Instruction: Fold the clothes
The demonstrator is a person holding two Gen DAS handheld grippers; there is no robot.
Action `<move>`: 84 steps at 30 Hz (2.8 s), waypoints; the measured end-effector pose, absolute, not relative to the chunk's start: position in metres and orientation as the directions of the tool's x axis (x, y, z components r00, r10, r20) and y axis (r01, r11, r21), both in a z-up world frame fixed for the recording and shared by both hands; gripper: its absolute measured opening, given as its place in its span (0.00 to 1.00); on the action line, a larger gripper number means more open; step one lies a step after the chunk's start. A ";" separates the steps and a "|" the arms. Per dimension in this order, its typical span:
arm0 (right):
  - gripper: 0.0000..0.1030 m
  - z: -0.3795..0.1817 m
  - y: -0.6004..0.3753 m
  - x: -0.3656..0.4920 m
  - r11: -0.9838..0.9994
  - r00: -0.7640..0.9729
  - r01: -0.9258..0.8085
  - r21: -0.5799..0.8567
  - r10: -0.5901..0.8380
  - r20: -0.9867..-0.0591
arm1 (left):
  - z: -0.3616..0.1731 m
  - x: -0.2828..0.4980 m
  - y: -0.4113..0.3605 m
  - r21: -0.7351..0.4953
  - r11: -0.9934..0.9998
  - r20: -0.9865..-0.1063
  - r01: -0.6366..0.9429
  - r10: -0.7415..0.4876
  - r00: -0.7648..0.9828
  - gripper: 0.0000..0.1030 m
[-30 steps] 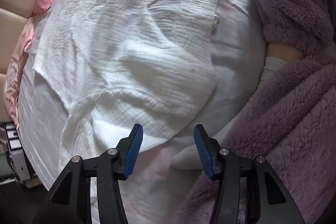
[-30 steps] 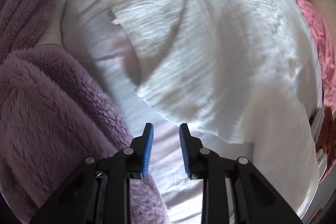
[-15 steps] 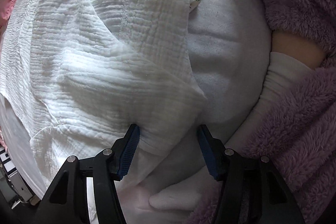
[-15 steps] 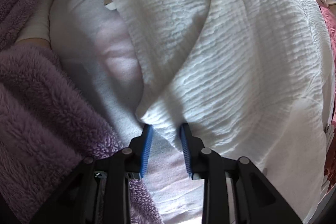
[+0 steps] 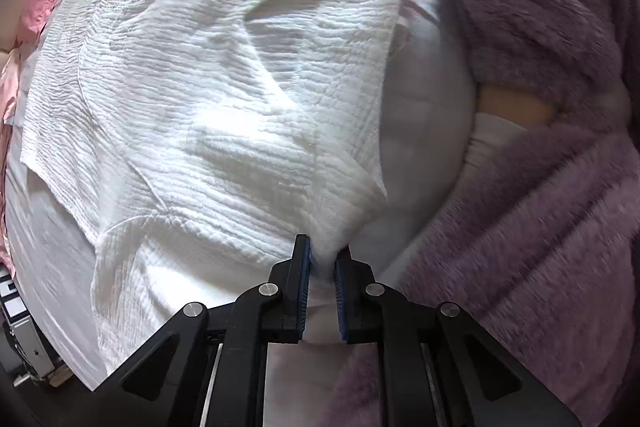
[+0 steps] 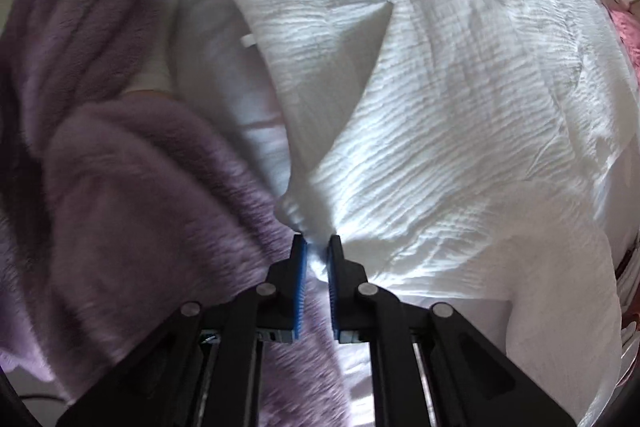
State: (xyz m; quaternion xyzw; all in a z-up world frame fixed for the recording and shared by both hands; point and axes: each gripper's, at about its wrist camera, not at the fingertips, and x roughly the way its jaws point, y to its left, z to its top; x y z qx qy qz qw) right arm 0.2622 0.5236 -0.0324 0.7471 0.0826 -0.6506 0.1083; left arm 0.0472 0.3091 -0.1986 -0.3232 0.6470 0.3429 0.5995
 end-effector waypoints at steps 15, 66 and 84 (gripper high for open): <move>0.17 0.033 0.605 0.267 -0.987 0.105 0.144 0.066 -0.051 -0.993 | -0.202 0.028 0.297 0.052 0.446 -0.999 -0.893 0.029 -0.044 0.49; 0.23 -0.227 0.653 0.097 -0.514 -0.184 -0.857 -0.048 0.392 -0.901 | -0.188 -0.336 0.550 0.066 -0.650 -0.929 -0.757 0.237 -0.285 0.53; 0.23 -0.240 0.674 0.094 -0.502 -0.167 -0.859 -0.100 0.459 -0.873 | -0.237 -0.403 0.646 -0.280 -0.621 -0.917 -0.732 0.398 0.013 0.58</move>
